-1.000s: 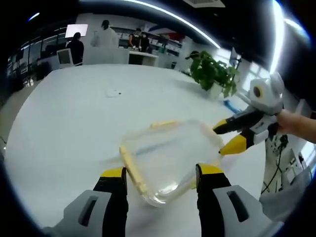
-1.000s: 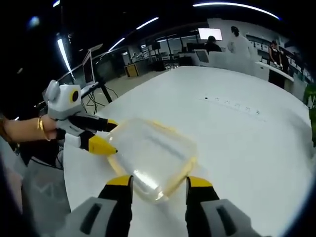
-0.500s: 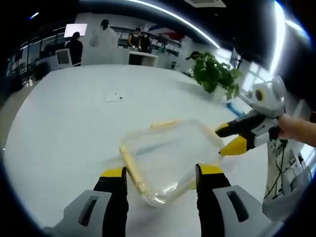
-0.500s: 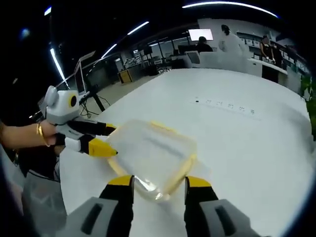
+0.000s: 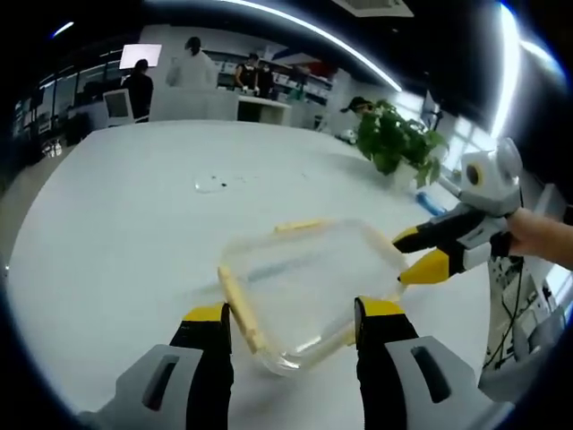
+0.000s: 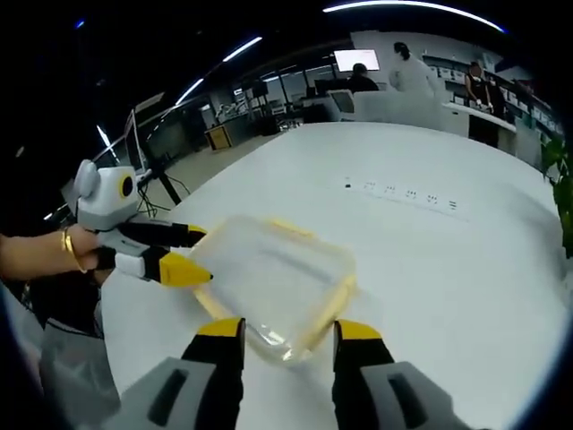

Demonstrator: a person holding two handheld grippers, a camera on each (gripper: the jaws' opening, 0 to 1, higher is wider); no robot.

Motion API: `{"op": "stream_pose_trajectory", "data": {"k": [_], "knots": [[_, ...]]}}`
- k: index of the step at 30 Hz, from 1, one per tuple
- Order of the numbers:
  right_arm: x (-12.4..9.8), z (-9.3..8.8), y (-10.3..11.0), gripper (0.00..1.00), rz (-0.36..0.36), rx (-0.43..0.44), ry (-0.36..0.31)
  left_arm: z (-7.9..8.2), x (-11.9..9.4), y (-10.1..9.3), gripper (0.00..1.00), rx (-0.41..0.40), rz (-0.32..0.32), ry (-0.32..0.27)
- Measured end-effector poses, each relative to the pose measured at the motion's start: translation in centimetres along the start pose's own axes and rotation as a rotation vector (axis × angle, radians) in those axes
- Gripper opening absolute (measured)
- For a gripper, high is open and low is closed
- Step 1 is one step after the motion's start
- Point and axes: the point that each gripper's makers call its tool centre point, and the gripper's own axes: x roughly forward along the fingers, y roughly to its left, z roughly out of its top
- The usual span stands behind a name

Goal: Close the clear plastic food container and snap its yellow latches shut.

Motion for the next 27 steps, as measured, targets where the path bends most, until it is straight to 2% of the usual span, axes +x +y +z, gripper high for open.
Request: {"op": "stream_pose_trajectory", "data": {"k": [20,27], "knots": [[0.3,0.4,-0.6,0.36,-0.009,0.048,-0.019,0.9,0.8,0.6,0.51,-0.022,0.011,-0.027],[0.4,0.8,-0.9,0.34,-0.042,0.045,-0.038,1.1,1.1,0.8,0.51,-0.033,0.022,-0.033]]}}
